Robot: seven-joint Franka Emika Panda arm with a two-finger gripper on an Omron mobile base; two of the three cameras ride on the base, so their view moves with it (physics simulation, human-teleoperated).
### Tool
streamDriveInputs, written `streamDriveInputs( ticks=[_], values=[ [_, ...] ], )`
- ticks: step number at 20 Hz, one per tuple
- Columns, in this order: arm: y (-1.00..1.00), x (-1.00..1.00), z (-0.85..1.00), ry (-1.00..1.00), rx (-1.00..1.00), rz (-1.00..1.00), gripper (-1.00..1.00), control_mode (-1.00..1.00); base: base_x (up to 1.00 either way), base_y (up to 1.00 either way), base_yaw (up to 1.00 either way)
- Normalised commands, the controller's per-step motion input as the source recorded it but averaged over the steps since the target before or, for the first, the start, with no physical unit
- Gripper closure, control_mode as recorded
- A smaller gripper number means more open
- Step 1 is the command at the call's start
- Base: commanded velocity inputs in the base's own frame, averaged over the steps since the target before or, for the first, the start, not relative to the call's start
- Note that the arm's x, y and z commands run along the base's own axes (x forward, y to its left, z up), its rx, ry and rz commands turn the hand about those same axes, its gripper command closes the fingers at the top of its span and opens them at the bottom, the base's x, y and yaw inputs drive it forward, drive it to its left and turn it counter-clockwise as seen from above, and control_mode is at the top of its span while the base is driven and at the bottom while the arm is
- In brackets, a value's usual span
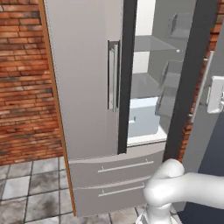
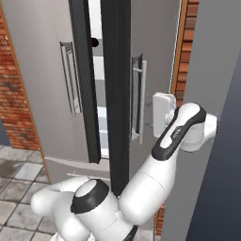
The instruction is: Place the potato in the correct fridge rack based on whether it is a fruit or vegetable. Finally, close the fridge door.
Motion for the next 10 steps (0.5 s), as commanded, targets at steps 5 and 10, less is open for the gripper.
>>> streamDriveInputs(
  ticks=[5, 10],
  values=[
    [1.0, 0.44, 0.0, -0.13, -0.06, 0.1, -1.0, -1.0, 0.0, 0.0, 0.0],
    [0.86, 0.43, 0.04, -0.26, -0.05, 0.0, -1.0, -1.0, 0.0, 0.0, 0.0]
  ],
)
